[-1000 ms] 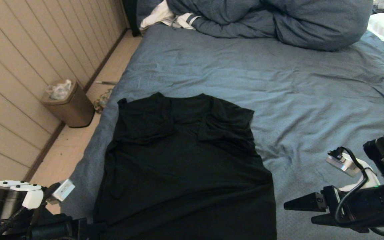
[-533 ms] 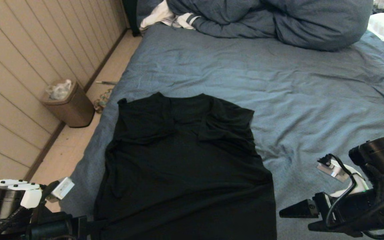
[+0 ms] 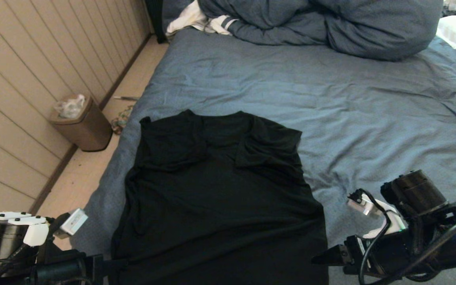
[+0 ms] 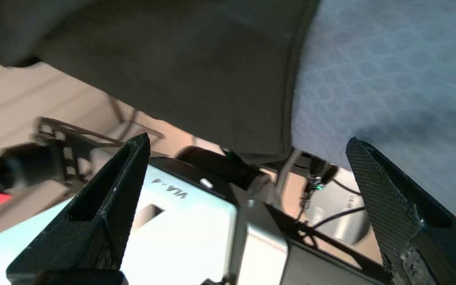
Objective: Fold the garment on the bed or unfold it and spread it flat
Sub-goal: Fold the black T-shirt
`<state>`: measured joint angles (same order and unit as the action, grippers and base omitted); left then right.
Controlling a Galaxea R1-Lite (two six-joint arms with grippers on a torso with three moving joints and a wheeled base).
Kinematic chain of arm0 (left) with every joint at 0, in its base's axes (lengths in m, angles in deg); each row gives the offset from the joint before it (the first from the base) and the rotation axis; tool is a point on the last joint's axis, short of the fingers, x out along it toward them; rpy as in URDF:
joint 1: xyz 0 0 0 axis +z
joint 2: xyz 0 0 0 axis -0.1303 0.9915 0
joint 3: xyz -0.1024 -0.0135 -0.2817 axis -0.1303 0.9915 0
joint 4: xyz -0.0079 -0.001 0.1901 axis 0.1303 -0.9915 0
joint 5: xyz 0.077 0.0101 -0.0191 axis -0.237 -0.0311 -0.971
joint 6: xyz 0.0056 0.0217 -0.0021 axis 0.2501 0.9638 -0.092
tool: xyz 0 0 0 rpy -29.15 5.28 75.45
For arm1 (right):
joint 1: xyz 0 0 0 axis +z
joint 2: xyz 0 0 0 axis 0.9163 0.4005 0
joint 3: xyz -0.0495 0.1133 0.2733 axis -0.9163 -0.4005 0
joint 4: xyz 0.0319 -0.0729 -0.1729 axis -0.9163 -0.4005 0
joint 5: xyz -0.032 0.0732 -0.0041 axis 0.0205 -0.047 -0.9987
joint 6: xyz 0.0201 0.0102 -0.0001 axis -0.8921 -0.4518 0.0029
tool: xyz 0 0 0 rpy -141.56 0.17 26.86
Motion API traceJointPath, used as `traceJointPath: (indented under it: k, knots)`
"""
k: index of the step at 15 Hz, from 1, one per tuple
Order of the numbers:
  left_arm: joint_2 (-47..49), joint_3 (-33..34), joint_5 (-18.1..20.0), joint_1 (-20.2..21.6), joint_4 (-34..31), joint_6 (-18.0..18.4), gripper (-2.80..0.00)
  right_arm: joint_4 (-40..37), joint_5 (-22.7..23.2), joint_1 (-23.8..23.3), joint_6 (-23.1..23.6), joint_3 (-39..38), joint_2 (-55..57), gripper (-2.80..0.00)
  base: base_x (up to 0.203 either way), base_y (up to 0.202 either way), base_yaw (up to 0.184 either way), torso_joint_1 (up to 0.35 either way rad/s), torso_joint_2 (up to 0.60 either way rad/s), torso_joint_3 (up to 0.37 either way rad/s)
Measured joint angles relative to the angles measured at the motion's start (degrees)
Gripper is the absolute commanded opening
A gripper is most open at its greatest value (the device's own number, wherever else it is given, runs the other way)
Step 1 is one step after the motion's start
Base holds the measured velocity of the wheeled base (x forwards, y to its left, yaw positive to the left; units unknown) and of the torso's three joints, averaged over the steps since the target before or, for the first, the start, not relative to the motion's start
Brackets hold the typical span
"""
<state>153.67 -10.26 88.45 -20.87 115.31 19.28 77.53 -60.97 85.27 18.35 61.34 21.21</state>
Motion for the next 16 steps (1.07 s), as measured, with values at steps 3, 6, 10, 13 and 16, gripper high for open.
traceJointPath:
  k: [3, 6, 10, 13, 16]
  knots:
    - [-0.05, -0.02, 0.24, 0.31, 0.91, -0.01, -2.80, 2.10, -2.77, 2.23, 0.15, -0.06, 2.22, 0.00, 0.000, 0.000, 0.000, 0.000, 0.00, 0.000]
    - [-0.05, 0.10, 0.40, 0.38, 1.01, 0.02, -2.80, 2.55, -3.20, 3.07, 0.41, 0.20, 3.47, -2.80, 0.000, 0.000, 0.000, 0.000, 0.00, 0.000]
    - [0.06, 0.13, 0.50, 0.38, 0.94, 0.07, -2.80, 2.63, -3.16, 4.28, 0.54, 1.23, 3.81, -2.80, 0.000, 0.000, 0.000, 0.000, 0.00, 0.000]
    - [0.17, 0.13, 0.44, 0.38, 1.03, 0.06, -2.80, 2.60, -3.15, 5.44, 0.53, 2.54, 4.20, -2.80, 0.000, 0.000, 0.000, 0.000, 0.00, 0.000]
    - [0.26, 0.09, 0.44, 0.38, 1.01, -0.01, -2.80, 2.59, -3.27, 6.23, 0.58, 2.54, 4.45, -2.80, 0.000, 0.000, 0.000, 0.000, 0.00, 0.000]
